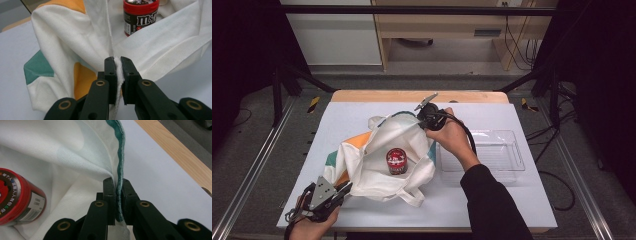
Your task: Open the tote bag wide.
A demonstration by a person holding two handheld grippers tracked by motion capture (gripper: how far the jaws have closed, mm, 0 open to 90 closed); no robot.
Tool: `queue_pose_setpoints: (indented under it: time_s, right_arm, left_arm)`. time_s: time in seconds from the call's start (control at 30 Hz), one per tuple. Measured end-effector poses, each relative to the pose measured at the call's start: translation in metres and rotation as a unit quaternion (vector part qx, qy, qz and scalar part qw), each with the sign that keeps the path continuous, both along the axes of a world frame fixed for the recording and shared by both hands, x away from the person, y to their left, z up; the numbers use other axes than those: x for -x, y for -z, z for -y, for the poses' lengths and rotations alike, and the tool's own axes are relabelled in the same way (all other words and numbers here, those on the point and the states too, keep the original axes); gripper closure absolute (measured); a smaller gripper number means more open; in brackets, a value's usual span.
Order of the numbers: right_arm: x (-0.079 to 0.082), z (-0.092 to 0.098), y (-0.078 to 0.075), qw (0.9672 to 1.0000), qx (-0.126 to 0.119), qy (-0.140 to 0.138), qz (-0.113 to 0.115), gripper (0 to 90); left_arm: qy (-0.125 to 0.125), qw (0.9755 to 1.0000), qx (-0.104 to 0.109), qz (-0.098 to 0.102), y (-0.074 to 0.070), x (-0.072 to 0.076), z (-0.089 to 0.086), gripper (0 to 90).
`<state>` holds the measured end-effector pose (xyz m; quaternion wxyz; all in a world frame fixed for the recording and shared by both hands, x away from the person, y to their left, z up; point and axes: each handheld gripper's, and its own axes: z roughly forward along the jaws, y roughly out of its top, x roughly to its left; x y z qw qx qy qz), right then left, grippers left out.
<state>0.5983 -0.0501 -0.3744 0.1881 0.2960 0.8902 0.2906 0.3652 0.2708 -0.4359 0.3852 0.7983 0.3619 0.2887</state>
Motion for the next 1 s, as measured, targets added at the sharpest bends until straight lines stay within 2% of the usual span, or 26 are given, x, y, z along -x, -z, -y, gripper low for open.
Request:
queue_pose_setpoints:
  time_s: [0.33,0.57,0.77,1.0]
  right_arm:
    - [0.001,0.001,-0.001,1.0000,0.008,0.002,0.005,85.2]
    - [0.000,-0.002,0.005,0.9995,0.030,0.002,-0.003,85.0]
    - [-0.001,-0.002,0.008,0.9993,0.036,0.006,-0.007,84.3]
    - [0.000,-0.006,0.012,0.9984,0.054,0.006,-0.010,83.4]
  left_arm:
    - [0.004,0.9999,-0.010,-0.008,0.003,0.004,-0.003,85.0]
    - [0.003,0.9998,-0.011,-0.013,0.006,0.004,-0.002,85.1]
    - [0.003,0.9998,-0.010,-0.017,0.007,0.003,-0.003,85.0]
    - [0.004,0.9996,-0.013,-0.024,0.009,0.001,-0.005,85.0]
